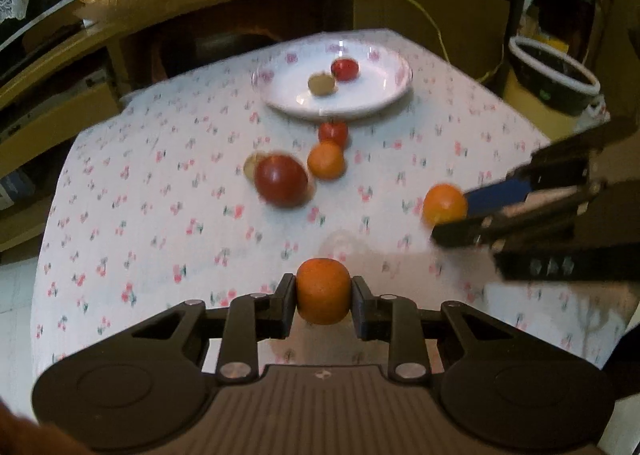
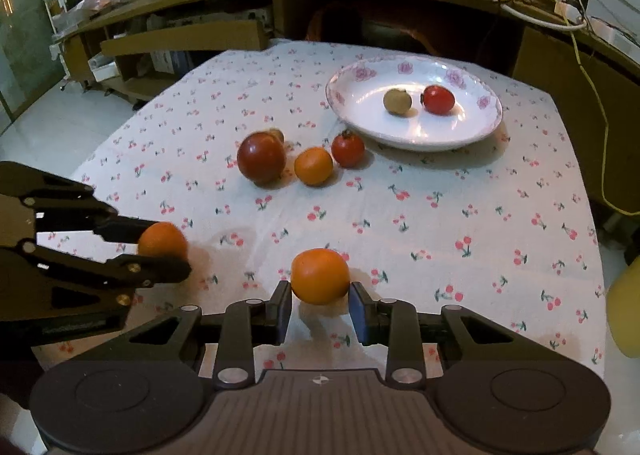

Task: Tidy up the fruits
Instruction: 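Carry both oranges into the white plate and open both grippers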

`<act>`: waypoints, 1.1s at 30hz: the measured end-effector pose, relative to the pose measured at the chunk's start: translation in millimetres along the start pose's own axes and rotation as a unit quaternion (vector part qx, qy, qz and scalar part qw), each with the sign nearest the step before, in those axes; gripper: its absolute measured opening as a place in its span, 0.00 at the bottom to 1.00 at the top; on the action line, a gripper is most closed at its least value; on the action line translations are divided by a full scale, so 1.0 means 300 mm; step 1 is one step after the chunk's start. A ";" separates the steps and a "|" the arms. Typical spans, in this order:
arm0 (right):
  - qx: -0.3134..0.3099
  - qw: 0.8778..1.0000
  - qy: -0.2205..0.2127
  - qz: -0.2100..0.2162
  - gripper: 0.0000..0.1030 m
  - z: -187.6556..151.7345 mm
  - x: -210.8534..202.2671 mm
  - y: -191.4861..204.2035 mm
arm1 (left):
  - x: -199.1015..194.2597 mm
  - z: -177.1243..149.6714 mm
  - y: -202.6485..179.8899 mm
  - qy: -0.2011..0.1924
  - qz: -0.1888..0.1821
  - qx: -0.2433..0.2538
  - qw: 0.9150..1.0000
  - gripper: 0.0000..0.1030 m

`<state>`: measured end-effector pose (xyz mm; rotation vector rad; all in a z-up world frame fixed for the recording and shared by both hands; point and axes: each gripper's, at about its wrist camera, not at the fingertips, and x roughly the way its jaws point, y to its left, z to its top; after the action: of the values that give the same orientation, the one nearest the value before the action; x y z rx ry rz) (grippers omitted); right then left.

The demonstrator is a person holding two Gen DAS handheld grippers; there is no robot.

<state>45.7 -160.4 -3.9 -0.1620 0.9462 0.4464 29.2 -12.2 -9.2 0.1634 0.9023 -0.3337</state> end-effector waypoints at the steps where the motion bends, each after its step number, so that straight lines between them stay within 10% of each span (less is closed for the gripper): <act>1: 0.000 1.000 -0.002 0.000 0.31 0.007 -0.001 0.001 | 0.000 0.016 -0.001 -0.004 -0.001 -0.002 1.000 0.33; 33: 0.059 0.993 -0.060 -0.080 0.32 0.319 0.147 -0.245 | 0.290 0.467 0.037 -0.048 0.008 -0.002 0.999 0.32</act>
<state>171.3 -182.3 11.6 -0.1018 0.8323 0.2481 186.8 -59.3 7.7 0.1493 0.8070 -0.3230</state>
